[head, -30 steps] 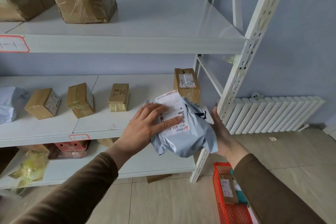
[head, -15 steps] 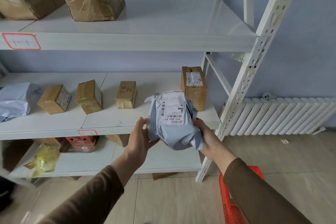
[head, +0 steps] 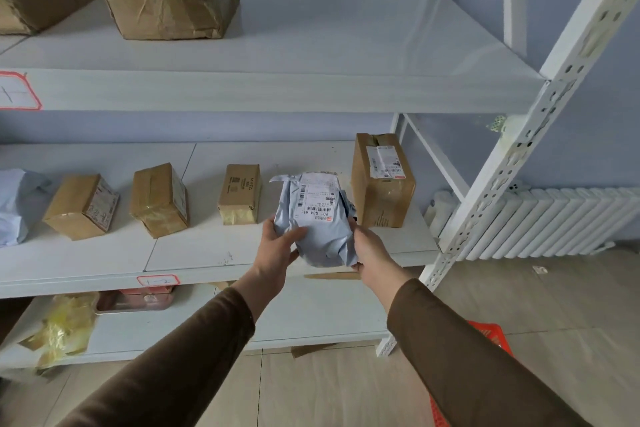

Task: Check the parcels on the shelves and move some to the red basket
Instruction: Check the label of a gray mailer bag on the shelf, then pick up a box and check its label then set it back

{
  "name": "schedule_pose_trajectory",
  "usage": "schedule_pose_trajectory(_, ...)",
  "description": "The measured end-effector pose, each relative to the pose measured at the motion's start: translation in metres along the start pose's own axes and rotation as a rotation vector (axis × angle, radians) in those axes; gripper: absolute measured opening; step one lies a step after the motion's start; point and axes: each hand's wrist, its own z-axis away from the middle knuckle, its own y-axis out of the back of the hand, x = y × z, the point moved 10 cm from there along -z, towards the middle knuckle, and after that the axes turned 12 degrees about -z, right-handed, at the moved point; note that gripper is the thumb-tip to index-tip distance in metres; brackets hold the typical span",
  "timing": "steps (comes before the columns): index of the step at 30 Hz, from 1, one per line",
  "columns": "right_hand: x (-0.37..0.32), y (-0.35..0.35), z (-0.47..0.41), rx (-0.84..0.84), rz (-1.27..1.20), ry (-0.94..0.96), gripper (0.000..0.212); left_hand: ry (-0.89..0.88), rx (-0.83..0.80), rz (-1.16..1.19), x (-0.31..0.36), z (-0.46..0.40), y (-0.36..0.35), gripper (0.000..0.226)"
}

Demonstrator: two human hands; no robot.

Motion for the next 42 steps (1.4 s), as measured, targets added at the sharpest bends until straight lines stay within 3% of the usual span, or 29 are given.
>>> schedule_pose_trajectory(3,-0.011,-0.017,-0.019,0.062,-0.049,0.042,0.041,0.02,-0.018,-0.013,0.009,-0.044,0.005,0.057)
schedule_pose_trajectory(8,-0.029,-0.047,-0.032,0.028,0.001,0.041,0.04,0.034,-0.097,-0.124,0.027,-0.098,0.001,0.045)
schedule_pose_trajectory(12,-0.044,-0.063,-0.045,0.018,0.083,0.075,0.015,0.059,-0.148,-0.222,0.031,-0.132,-0.003,0.047)
schedule_pose_trajectory(16,-0.049,-0.072,-0.068,0.042,0.093,0.127,0.006,0.088,-0.16,-0.185,0.025,-0.162,-0.004,0.057)
schedule_pose_trajectory(19,-0.049,-0.073,-0.089,0.081,0.162,0.183,0.022,0.099,-0.153,-0.165,0.02,-0.177,-0.006,0.062)
schedule_pose_trajectory(23,-0.049,-0.067,-0.102,0.23,0.21,0.247,0.028,0.118,-0.127,-0.24,0.02,-0.18,-0.003,0.079)
schedule_pose_trajectory(27,-0.07,-0.079,-0.09,0.337,0.375,0.487,0.046,-0.021,-0.049,-0.54,0.04,-0.172,0.009,0.092)
schedule_pose_trajectory(30,-0.099,-0.108,-0.043,0.411,0.563,0.887,0.046,-0.107,-0.06,-0.663,0.058,-0.164,0.016,0.096)
schedule_pose_trajectory(33,-0.102,-0.158,-0.005,0.23,0.603,1.166,0.044,-0.214,0.002,-0.744,0.079,-0.157,0.042,0.081)
schedule_pose_trajectory(35,-0.087,-0.189,-0.006,0.039,0.562,1.106,0.043,-0.277,0.122,-0.789,0.089,-0.156,0.076,0.072)
schedule_pose_trajectory(37,-0.064,-0.216,-0.019,-0.111,0.534,0.922,0.045,-0.236,0.219,-0.75,0.085,-0.158,0.115,0.066)
schedule_pose_trajectory(40,-0.014,-0.244,-0.052,-0.236,0.47,0.461,0.054,-0.071,0.247,-0.601,0.063,-0.156,0.158,0.063)
schedule_pose_trajectory(42,0.016,-0.249,-0.069,-0.24,0.428,0.2,0.058,0.072,0.167,-0.526,0.04,-0.16,0.167,0.054)
